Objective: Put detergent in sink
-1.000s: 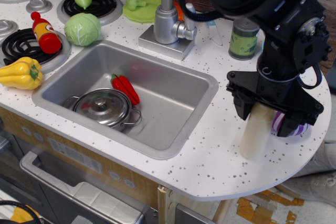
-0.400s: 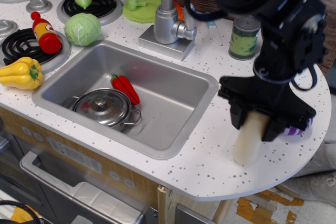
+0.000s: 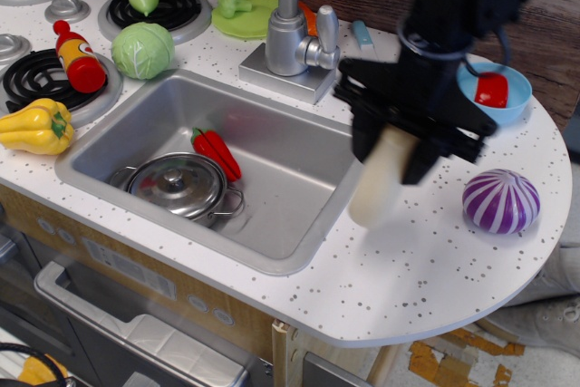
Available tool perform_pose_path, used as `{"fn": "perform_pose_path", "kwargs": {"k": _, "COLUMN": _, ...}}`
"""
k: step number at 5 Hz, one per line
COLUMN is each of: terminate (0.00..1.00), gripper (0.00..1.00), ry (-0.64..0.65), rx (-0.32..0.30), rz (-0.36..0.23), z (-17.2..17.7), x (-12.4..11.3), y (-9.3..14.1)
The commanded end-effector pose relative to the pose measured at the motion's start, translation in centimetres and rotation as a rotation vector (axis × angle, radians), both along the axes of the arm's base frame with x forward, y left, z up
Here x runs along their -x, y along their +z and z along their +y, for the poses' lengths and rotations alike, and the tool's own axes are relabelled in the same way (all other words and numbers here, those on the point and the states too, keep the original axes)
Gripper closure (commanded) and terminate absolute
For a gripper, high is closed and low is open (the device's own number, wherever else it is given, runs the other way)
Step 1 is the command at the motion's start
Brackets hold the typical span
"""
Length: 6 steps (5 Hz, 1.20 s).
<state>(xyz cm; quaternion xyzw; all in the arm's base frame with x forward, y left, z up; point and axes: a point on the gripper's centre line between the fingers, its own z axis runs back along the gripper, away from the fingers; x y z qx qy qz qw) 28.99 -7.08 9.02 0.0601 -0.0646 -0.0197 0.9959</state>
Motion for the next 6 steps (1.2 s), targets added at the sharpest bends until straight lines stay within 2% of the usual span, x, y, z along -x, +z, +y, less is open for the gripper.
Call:
{"fn": "perform_pose_path", "kwargs": {"k": 1, "terminate": 0.0, "gripper": 1.0, "ry": -0.065, "rx": -0.018, "rz": -0.087, "z": 5.2, "x": -1.7, "y": 0.9}}
{"fn": "perform_pose_path", "kwargs": {"k": 2, "terminate": 0.0, "gripper": 1.0, "ry": -0.085, "rx": -0.03, "rz": -0.123, "z": 7.2, "x": -2.0, "y": -0.5}}
{"fn": "perform_pose_path", "kwargs": {"k": 3, "terminate": 0.0, "gripper": 1.0, "ry": -0.102, "rx": 0.019, "rz": -0.166, "z": 9.1, "x": -1.8, "y": -2.8}}
{"fn": "perform_pose_path", "kwargs": {"k": 4, "terminate": 0.0, "gripper": 1.0, "ry": -0.123, "rx": 0.062, "rz": -0.19, "z": 9.4, "x": -1.6, "y": -4.5}}
{"fn": "perform_pose_path", "kwargs": {"k": 5, "terminate": 0.0, "gripper": 0.0, "ry": -0.13, "rx": 0.071, "rz": -0.194, "z": 9.6, "x": -1.7, "y": -5.3}}
{"fn": "perform_pose_path", "kwargs": {"k": 6, "terminate": 1.0, "gripper": 0.0, "ry": -0.136, "rx": 0.056, "rz": -0.22, "z": 9.4, "x": -1.6, "y": -5.8}}
